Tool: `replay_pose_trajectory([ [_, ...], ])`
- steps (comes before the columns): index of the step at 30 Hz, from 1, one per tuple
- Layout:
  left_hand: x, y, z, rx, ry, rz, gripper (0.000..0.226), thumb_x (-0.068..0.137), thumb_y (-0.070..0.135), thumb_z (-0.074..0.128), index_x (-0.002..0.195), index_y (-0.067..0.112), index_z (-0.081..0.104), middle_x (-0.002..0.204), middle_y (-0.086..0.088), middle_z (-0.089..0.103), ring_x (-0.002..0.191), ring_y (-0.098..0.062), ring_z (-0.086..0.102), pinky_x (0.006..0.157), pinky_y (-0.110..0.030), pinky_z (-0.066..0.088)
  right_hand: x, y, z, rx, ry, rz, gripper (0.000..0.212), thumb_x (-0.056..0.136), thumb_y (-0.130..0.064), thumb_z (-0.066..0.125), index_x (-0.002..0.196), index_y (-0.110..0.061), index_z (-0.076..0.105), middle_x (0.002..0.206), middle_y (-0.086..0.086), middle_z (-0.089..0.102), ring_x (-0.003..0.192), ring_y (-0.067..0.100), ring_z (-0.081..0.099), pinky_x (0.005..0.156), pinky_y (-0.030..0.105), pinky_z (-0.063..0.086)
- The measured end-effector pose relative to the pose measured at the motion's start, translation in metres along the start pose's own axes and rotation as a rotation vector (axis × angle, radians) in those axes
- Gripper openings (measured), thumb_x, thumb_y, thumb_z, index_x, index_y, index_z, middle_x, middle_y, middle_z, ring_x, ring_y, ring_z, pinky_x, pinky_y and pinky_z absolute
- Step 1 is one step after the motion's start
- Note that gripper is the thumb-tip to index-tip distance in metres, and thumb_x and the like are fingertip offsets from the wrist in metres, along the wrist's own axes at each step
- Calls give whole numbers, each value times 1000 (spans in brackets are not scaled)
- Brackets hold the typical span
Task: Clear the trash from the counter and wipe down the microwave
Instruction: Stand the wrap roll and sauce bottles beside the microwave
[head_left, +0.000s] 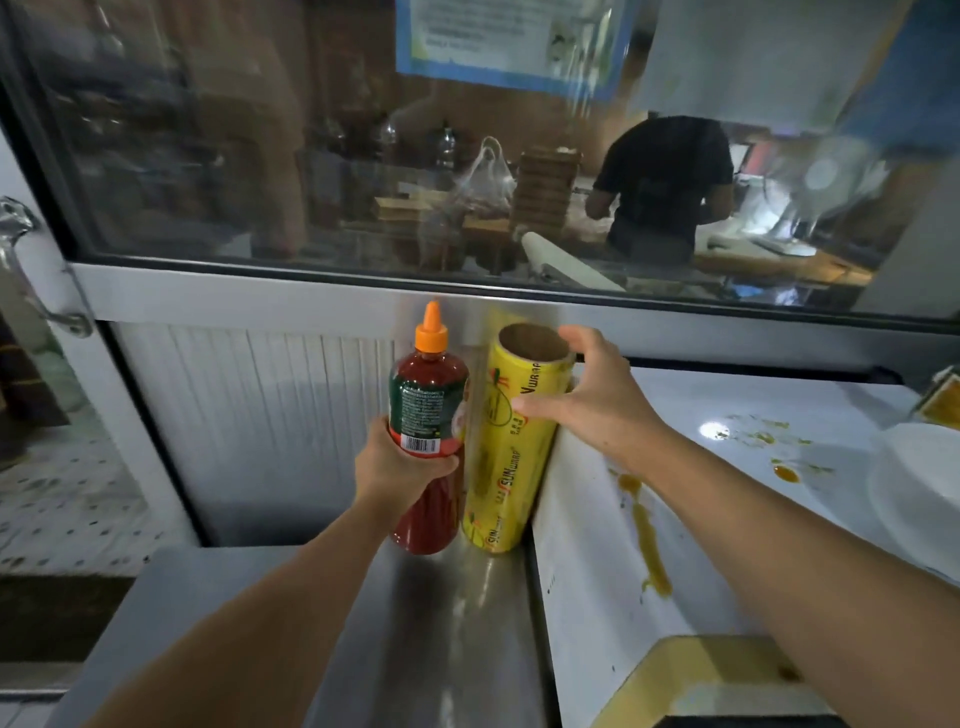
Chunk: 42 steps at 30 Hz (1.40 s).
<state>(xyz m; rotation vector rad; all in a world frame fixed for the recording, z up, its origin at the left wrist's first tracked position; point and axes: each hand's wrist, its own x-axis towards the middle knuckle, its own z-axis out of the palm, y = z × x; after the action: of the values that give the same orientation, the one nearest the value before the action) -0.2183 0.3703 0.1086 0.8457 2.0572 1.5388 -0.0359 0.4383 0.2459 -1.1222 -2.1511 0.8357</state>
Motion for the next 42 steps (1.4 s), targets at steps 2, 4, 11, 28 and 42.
replay_pose_trajectory([
  [2,5,-5,5,0,-3,1,75,54,18,90,115,19,46,104,4,60,94,-16,58,81,-30,48,2,6,-2,-13,-1,1,91,65,-30,84,139,-24,32,141,0,36,133,17,30,104,33,32],
  [4,8,-9,9,-1,-12,0,75,56,17,89,117,18,45,104,4,59,94,-15,56,81,-29,47,4,10,-2,-17,-4,9,91,65,-30,84,139,-25,32,141,-1,35,133,17,30,102,33,32],
  [11,17,-30,23,-3,-29,-14,79,58,13,88,122,16,42,106,5,55,96,-13,53,80,-28,46,10,22,6,-18,-1,7,91,64,-33,84,139,-25,33,140,-1,37,132,17,32,104,35,36],
  [28,37,-46,44,10,-7,7,81,55,15,90,122,13,43,111,-1,58,98,-19,55,83,-34,48,15,35,4,-17,-11,-9,92,62,-32,85,138,-26,34,139,-4,38,131,15,33,102,33,35],
  [42,28,-45,39,-55,-89,-55,84,56,7,89,124,15,39,117,-3,56,105,-21,54,91,-38,48,7,28,3,-12,-20,-3,94,62,-32,85,140,-26,32,141,-3,37,132,15,32,103,33,35],
])
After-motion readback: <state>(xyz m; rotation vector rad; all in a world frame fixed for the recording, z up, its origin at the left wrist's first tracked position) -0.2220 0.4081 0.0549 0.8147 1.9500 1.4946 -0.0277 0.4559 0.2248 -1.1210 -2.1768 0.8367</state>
